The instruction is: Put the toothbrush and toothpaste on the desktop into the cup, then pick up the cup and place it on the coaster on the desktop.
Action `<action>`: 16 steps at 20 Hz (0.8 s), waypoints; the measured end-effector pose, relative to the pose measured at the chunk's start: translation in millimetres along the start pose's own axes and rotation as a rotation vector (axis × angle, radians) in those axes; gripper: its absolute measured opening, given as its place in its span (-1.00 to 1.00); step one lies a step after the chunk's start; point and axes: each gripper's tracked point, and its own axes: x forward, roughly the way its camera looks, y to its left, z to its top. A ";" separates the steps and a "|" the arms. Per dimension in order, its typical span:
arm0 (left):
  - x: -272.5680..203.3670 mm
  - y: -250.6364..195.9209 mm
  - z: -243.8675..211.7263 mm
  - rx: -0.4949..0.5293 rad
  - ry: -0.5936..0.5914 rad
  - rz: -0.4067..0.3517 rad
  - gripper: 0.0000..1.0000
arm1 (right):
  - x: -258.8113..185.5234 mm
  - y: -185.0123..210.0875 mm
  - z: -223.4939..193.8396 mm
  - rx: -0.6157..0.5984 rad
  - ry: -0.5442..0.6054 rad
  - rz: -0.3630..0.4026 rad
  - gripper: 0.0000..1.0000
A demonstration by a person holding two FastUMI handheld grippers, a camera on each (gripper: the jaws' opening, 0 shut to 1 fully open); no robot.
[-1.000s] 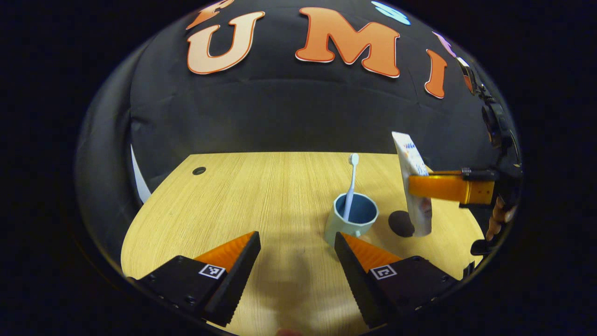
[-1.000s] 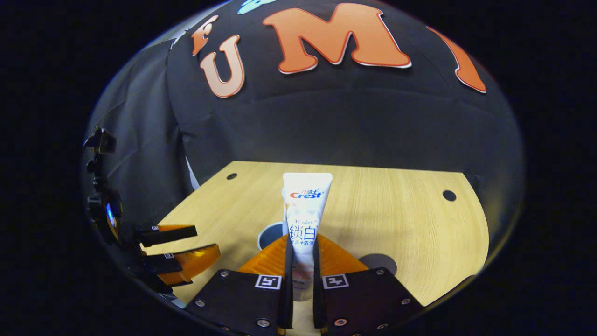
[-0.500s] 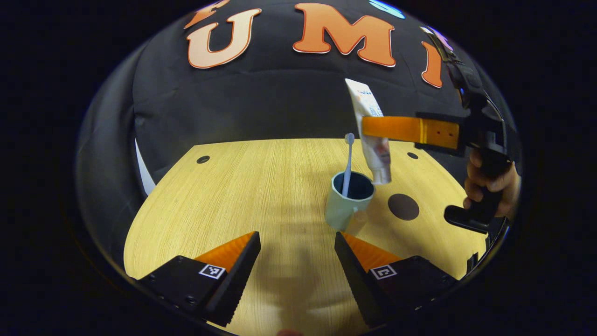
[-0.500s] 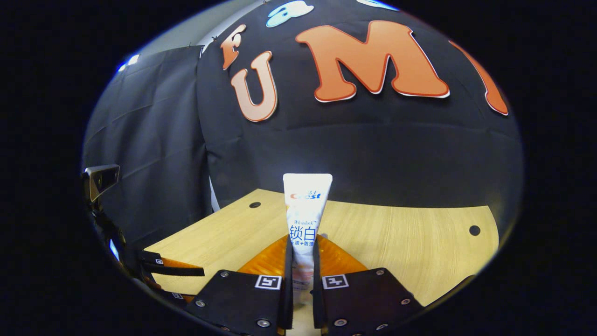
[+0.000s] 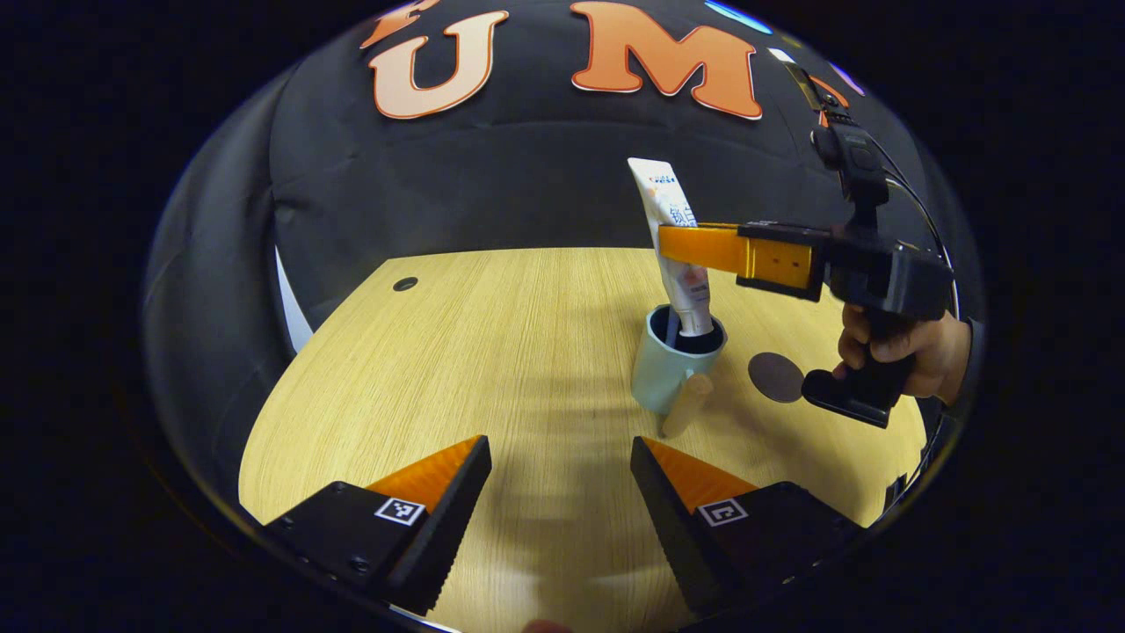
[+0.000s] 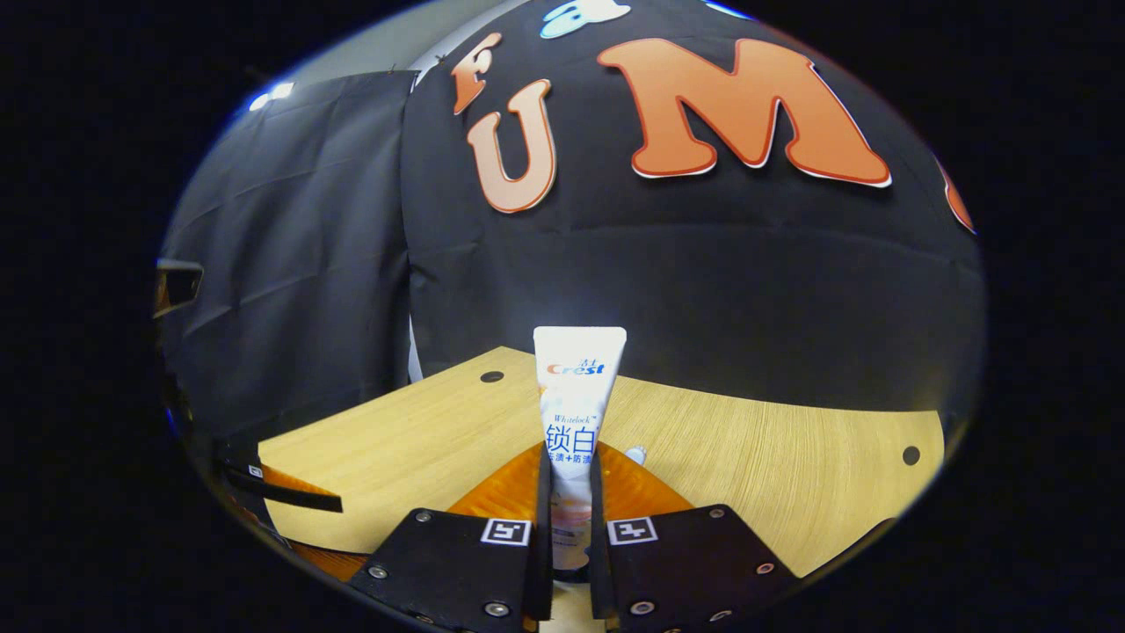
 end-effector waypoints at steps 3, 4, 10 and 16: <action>2.0 -4.8 0.3 0.002 0.007 0.003 0.93 | 3.8 1.2 -12.9 -0.038 0.027 0.008 -0.65; 2.4 -7.2 2.0 0.004 0.010 0.002 0.93 | 6.4 1.1 -17.3 -0.049 0.040 0.008 -0.64; 11.3 -15.9 -3.1 0.023 0.016 -0.015 0.93 | 11.7 -1.0 -39.7 -0.143 0.092 -0.006 -0.59; 18.0 -20.0 -0.3 0.033 0.023 -0.028 0.93 | 6.8 -5.5 -45.6 -0.194 0.145 -0.024 -0.48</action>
